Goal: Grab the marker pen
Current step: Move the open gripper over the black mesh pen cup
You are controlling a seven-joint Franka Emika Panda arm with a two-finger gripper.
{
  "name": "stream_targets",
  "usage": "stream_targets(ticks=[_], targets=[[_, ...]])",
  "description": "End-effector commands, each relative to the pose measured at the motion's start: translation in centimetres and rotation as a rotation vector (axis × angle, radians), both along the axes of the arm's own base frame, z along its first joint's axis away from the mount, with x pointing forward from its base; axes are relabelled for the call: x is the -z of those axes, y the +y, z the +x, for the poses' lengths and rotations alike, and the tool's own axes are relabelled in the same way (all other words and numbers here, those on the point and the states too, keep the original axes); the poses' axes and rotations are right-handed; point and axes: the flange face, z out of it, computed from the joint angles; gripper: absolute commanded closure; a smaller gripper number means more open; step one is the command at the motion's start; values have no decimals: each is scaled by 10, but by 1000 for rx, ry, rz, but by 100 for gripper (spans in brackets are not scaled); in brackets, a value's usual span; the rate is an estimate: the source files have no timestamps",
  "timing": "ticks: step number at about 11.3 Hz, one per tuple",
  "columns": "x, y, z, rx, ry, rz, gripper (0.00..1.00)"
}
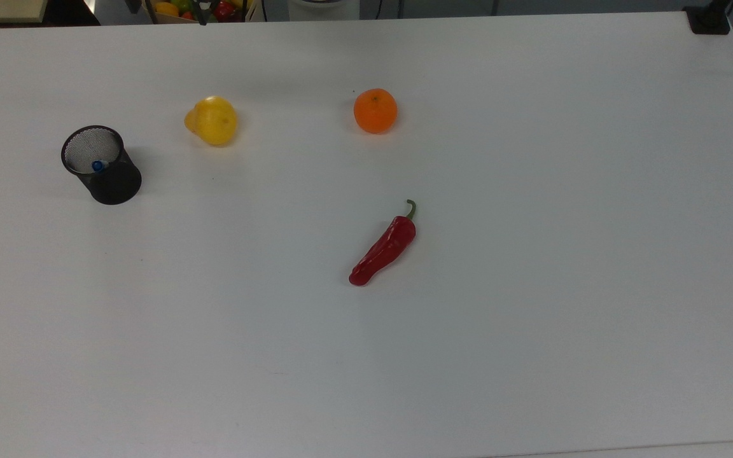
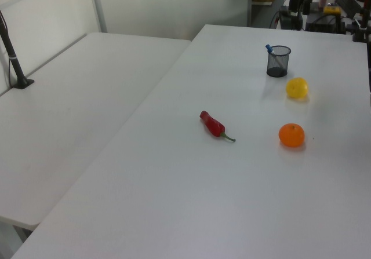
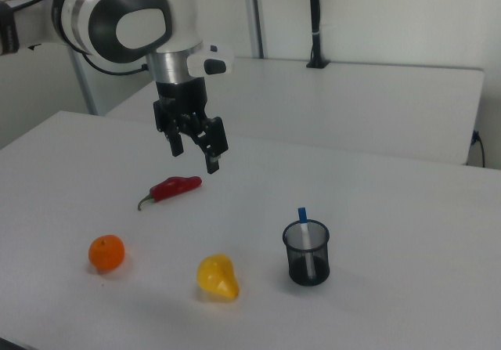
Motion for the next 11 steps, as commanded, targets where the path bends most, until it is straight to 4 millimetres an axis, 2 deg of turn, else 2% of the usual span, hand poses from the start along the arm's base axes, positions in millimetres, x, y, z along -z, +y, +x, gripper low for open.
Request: stream_targets(ticks=[1, 6, 9, 10, 11], targets=[[1, 6, -10, -27, 26, 13, 0], [38, 32, 15, -70, 78, 19, 0], [72, 49, 50, -95, 9, 3, 0], [76, 50, 57, -100, -17, -6, 0], [71, 41, 60, -86, -56, -15, 0]])
